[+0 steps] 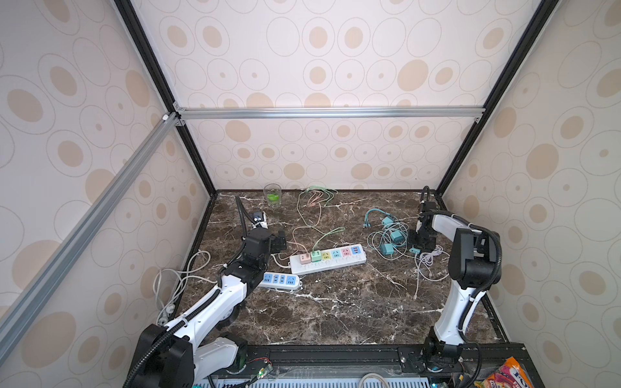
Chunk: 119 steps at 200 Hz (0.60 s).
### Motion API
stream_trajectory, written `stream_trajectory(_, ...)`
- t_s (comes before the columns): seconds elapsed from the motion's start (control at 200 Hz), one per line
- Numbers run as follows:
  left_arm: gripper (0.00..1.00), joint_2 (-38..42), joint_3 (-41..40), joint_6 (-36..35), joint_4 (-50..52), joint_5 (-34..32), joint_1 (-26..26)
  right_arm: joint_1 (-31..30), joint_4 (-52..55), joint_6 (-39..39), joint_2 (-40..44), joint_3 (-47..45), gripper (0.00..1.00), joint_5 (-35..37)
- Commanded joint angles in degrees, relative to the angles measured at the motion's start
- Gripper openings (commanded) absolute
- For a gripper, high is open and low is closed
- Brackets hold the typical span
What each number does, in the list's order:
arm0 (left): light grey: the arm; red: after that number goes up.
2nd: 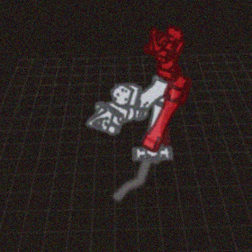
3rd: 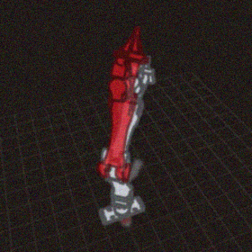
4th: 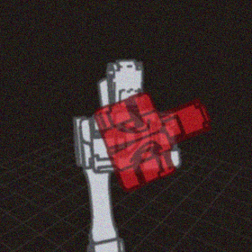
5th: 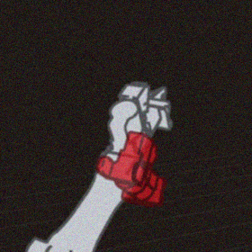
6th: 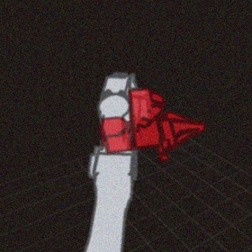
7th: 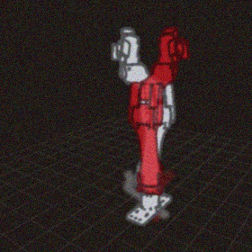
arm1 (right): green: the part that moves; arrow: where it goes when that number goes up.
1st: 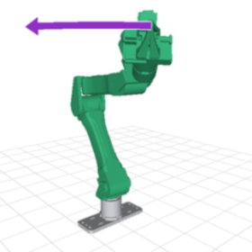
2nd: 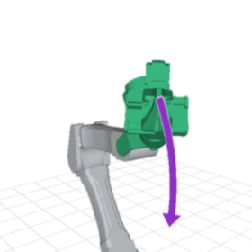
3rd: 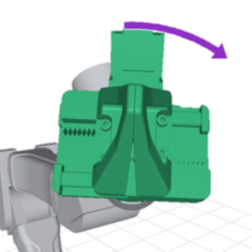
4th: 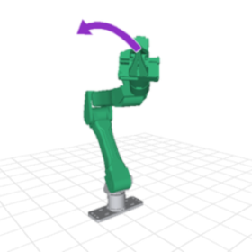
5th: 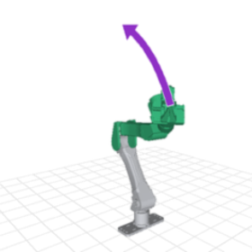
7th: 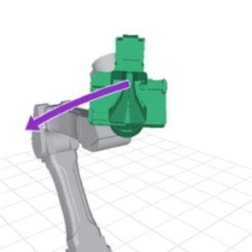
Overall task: Insert plugs into power strip
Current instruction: Pick up the plug from the middle-right of the table.
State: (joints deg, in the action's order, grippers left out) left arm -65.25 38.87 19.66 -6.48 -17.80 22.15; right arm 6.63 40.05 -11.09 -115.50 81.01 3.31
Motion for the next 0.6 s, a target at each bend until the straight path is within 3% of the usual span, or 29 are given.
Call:
stream_trajectory(0.0, 0.98, -0.04, 1.42, -0.94, 1.30, -0.22, -0.27, -0.72, 2.03, -0.80, 1.05, -1.89, 0.57, 1.74)
stream_trajectory(0.315, 0.98, -1.67, 2.11, -0.87, 1.59, 0.53, -0.27, -1.42, -0.32, -2.02, 4.03, -5.46, 0.49, 0.46)
stream_trajectory(0.505, 0.98, -2.63, 3.23, -1.52, 2.87, 1.97, -0.26, -1.53, -2.85, -0.99, 6.52, -6.81, 0.30, 2.95)
stream_trajectory(0.59, 0.98, -2.95, 4.54, -2.04, 4.17, 4.36, -0.26, -1.95, -5.68, 0.32, 10.63, -8.53, 0.26, 3.02)
